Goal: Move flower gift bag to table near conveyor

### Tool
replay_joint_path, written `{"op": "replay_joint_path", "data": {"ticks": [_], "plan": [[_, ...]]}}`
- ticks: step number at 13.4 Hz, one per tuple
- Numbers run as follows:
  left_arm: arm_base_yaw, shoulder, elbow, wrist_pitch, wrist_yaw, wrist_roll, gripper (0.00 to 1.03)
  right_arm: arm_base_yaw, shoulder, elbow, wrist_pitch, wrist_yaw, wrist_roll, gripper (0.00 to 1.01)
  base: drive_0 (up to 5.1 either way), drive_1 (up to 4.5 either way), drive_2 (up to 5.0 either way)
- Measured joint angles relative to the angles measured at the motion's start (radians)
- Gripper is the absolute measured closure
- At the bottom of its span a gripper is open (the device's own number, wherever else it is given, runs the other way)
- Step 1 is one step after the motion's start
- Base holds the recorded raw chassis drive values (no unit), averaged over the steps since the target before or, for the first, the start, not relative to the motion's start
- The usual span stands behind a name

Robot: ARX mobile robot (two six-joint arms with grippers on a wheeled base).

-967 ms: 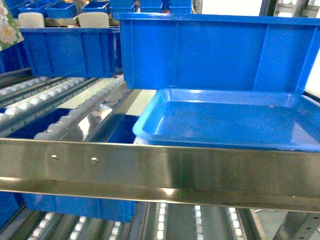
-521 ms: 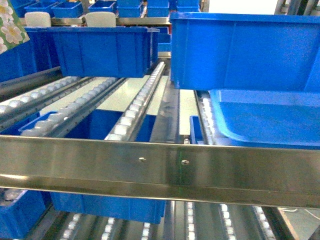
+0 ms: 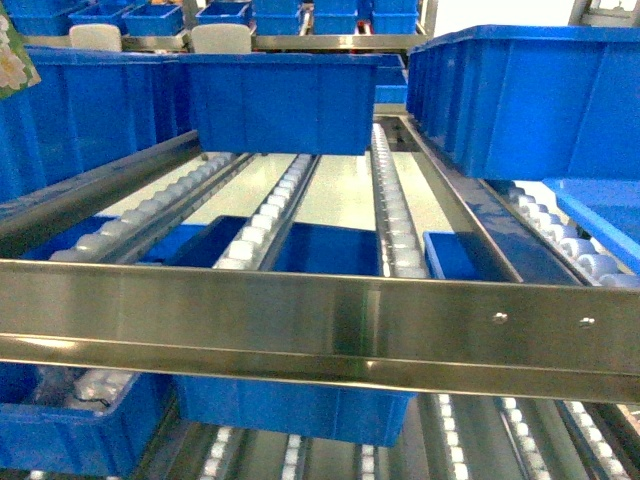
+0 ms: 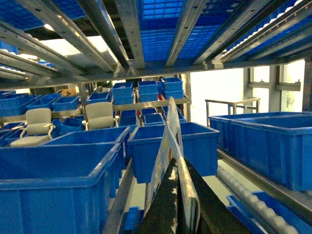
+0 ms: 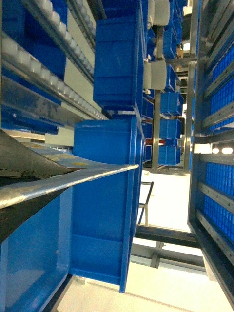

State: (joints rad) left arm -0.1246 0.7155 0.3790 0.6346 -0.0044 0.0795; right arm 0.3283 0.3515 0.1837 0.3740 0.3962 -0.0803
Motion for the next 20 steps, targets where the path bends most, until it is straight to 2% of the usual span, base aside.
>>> {"op": "replay_joint_path", "data": {"ticks": [20], "plan": [[-0.001,0.001,0.000,0.000,0.000,0.000,1.01,0.000,0.000,0.000,0.002,0.000,0.000,0.99,-4.8,1.32,3.5]]}}
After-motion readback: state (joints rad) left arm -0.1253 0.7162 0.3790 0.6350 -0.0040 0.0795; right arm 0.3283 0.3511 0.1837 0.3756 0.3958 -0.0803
